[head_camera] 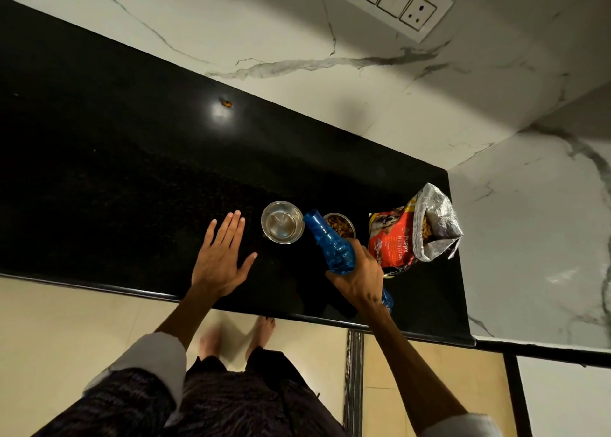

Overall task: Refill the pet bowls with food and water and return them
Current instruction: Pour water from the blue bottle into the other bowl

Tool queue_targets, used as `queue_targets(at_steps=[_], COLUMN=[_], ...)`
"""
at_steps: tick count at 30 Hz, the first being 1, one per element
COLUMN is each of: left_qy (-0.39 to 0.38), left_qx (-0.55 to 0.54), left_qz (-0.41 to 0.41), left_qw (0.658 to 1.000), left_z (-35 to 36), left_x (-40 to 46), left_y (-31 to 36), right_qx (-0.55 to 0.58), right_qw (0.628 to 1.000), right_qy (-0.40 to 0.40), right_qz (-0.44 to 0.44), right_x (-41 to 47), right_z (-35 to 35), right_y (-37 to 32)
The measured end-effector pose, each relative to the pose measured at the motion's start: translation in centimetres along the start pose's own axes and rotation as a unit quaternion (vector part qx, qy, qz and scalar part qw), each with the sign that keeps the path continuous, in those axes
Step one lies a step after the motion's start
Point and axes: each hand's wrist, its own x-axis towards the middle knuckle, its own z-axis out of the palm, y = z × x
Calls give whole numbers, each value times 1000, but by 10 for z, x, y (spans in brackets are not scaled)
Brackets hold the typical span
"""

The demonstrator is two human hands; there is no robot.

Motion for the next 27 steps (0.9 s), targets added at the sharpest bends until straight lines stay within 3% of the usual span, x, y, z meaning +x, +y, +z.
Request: queue_targets(at_steps=[27], left_qy=[3], left_qx=[-3], left_qz=[-2], left_qw=[1000], left_z=[-5], left_x=[-2], left_y=[2], right_qx=[-19], right_qw=[999], right_qy=[-23], right_qz=[22], right_x=[5], right_z=[-1], right_y=[-2])
